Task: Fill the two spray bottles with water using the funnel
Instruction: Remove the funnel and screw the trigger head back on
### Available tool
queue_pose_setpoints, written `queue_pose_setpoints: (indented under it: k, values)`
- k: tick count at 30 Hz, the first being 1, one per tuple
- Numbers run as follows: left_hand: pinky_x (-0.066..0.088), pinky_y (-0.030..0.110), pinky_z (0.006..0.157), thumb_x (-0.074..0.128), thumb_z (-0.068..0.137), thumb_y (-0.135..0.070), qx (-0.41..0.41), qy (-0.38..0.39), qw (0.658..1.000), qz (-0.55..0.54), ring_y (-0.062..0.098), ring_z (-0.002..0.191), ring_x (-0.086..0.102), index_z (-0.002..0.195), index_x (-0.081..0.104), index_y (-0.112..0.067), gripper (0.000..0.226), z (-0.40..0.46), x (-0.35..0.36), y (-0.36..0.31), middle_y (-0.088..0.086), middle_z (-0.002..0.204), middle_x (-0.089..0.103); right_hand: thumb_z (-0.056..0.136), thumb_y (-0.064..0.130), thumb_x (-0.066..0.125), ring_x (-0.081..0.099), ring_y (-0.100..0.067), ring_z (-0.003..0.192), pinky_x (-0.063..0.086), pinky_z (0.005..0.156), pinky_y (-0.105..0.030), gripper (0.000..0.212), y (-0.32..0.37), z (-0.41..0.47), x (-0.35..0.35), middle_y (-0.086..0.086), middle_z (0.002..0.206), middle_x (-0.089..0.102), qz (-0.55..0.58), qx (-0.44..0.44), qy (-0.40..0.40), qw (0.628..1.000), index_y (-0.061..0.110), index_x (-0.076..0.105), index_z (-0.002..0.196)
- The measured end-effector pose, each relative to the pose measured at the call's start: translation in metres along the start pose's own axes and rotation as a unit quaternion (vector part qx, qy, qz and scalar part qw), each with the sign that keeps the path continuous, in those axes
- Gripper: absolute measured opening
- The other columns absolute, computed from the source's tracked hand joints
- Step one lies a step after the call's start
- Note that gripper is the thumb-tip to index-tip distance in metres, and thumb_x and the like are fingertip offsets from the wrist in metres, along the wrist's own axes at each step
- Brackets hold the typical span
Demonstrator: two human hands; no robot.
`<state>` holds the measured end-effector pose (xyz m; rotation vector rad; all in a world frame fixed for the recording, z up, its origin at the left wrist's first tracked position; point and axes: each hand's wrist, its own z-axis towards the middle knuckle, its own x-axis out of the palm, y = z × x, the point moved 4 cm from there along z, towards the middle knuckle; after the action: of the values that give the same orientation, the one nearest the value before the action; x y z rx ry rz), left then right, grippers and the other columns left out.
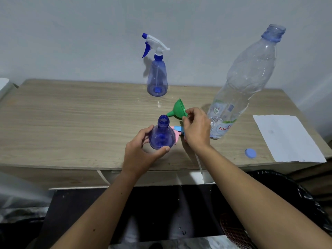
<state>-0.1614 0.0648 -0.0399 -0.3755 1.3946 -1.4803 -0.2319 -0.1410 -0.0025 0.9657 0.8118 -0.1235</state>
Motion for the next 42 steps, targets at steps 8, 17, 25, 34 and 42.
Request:
queue_pose_setpoints:
  k: [8, 17, 25, 34, 42]
  values:
    - [0.057, 0.018, 0.098, 0.099, 0.069, -0.043, -0.002, -0.003, 1.0, -0.001, -0.002, 0.115, 0.069, 0.143, 0.064, -0.011, 0.088, -0.001, 0.0, 0.0, -0.004, 0.131, 0.073, 0.093, 0.01, 0.073, 0.063, -0.015, 0.091, 0.051, 0.084, -0.028, 0.015, -0.001, -0.015, -0.026, -0.002, 0.102, 0.066, 0.02, -0.031, -0.012, 0.999, 0.011, 0.071, 0.108]
    - [0.057, 0.019, 0.099, 0.101, 0.069, -0.036, -0.036, 0.002, 0.999, -0.019, -0.004, 0.115, 0.069, 0.145, 0.063, -0.015, 0.087, -0.003, 0.001, 0.003, -0.012, 0.127, 0.071, 0.087, 0.044, 0.077, 0.062, -0.025, 0.1, 0.046, 0.085, -0.036, 0.039, -0.023, -0.048, -0.022, -0.006, 0.104, 0.068, -0.065, 0.071, 0.089, 0.991, 0.014, 0.072, 0.111]
    - [0.056, 0.014, 0.096, 0.102, 0.069, -0.032, -0.058, -0.003, 0.998, -0.034, -0.005, 0.112, 0.07, 0.142, 0.063, -0.022, 0.084, -0.003, 0.003, 0.0, -0.016, 0.124, 0.072, 0.087, 0.035, 0.079, 0.069, -0.022, 0.084, 0.054, 0.077, -0.033, 0.02, -0.014, -0.051, -0.032, 0.002, 0.08, 0.074, -0.01, 0.129, 0.097, 0.987, 0.016, 0.08, 0.096]
    - [0.056, 0.015, 0.097, 0.103, 0.068, -0.033, -0.086, -0.006, 0.995, -0.043, -0.007, 0.112, 0.069, 0.142, 0.064, -0.024, 0.085, -0.003, 0.003, 0.001, -0.017, 0.125, 0.072, 0.09, 0.032, 0.075, 0.069, -0.021, 0.095, 0.056, 0.091, -0.037, 0.032, 0.016, -0.034, -0.047, -0.003, 0.106, 0.074, 0.054, 0.074, 0.054, 0.994, 0.018, 0.076, 0.118]
    - [0.059, 0.024, 0.1, 0.103, 0.068, -0.03, -0.083, -0.01, 0.996, -0.038, -0.007, 0.11, 0.07, 0.142, 0.065, -0.021, 0.084, -0.004, 0.002, 0.001, -0.014, 0.125, 0.074, 0.097, 0.022, 0.074, 0.062, 0.002, 0.083, 0.051, 0.083, -0.017, 0.029, 0.059, -0.014, -0.065, 0.01, 0.098, 0.07, 0.265, 0.065, 0.064, 0.96, 0.018, 0.072, 0.126]
